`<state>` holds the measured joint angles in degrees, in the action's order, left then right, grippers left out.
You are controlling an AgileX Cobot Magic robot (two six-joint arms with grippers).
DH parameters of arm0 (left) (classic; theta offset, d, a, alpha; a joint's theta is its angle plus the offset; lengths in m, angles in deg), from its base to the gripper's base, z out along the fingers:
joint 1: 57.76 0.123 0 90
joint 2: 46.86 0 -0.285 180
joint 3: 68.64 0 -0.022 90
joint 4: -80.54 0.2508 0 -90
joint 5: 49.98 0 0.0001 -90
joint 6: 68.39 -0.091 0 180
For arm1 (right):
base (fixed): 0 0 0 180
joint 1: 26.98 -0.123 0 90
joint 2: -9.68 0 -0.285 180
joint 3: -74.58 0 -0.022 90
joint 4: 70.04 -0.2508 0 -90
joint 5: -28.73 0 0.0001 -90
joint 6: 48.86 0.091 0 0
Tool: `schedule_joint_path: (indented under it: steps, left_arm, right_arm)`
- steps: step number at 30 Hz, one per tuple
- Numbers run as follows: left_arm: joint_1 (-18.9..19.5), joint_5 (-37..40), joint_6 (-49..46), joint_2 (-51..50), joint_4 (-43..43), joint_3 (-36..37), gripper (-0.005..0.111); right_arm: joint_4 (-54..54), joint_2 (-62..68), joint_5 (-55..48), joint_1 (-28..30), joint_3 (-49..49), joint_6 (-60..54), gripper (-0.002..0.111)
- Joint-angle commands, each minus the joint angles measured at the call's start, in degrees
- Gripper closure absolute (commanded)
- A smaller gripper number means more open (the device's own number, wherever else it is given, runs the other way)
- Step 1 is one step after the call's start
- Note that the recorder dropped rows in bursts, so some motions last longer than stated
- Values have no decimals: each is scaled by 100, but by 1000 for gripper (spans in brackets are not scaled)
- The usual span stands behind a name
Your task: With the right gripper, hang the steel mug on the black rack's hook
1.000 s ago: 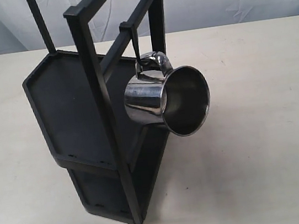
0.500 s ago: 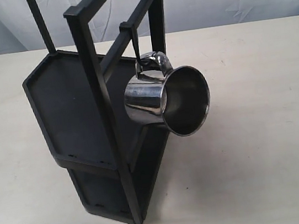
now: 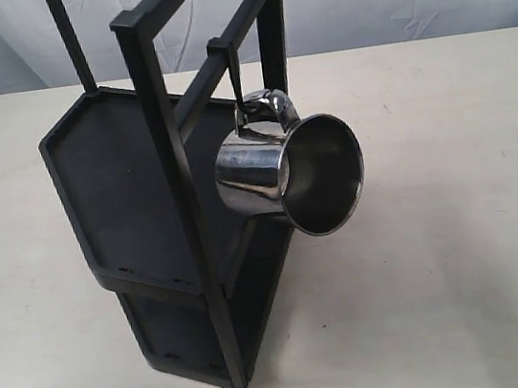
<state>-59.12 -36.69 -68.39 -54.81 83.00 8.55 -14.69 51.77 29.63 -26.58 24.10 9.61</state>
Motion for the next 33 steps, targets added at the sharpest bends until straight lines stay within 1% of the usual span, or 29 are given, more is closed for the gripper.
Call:
schedule_joint_path:
  steps: [1, 7, 8, 9, 10, 13, 15, 16, 20, 26, 30, 33]
  left_arm:
    - [13, 1, 0, 16, 18, 2, 105]
    - [13, 1, 0, 16, 18, 2, 105]
    - [13, 1, 0, 16, 18, 2, 105]
    - [13, 1, 0, 16, 18, 2, 105]
    - [13, 1, 0, 16, 18, 2, 105]
    - [13, 1, 0, 16, 18, 2, 105]
    - [13, 1, 0, 16, 18, 2, 105]
    - [13, 1, 0, 16, 18, 2, 105]
    - [13, 1, 0, 16, 18, 2, 105]
    - [13, 1, 0, 16, 18, 2, 105]
    - [13, 1, 0, 16, 18, 2, 105]
    - [13, 1, 0, 16, 18, 2, 105]
  right_arm:
    - [145, -646, 681, 703, -989, 15, 109]
    - [264, -987, 363, 693, -1542, 0, 109]
    - [188, -1060, 343, 693, -1605, -46, 109]
    - [-397, -1153, 215, 693, -1689, -355, 109]
    - [-1335, -1252, -38, 693, -1760, -1050, 109]
    - [-4035, -1543, -759, 693, -1893, -4116, 109]
    - [-4736, -1729, -1024, 693, -1964, -5265, 109]
    - [-4829, -1838, -1131, 693, -1979, -5499, 109]
    - [-4828, -2171, -1169, 693, -2125, -5548, 109]
    - [-5254, -2602, -1169, 693, -2653, -5548, 109]
    - [-5395, -2809, -1197, 693, -2673, -5568, 109]
    - [-5494, -2883, -1447, 693, -2673, -5847, 109]
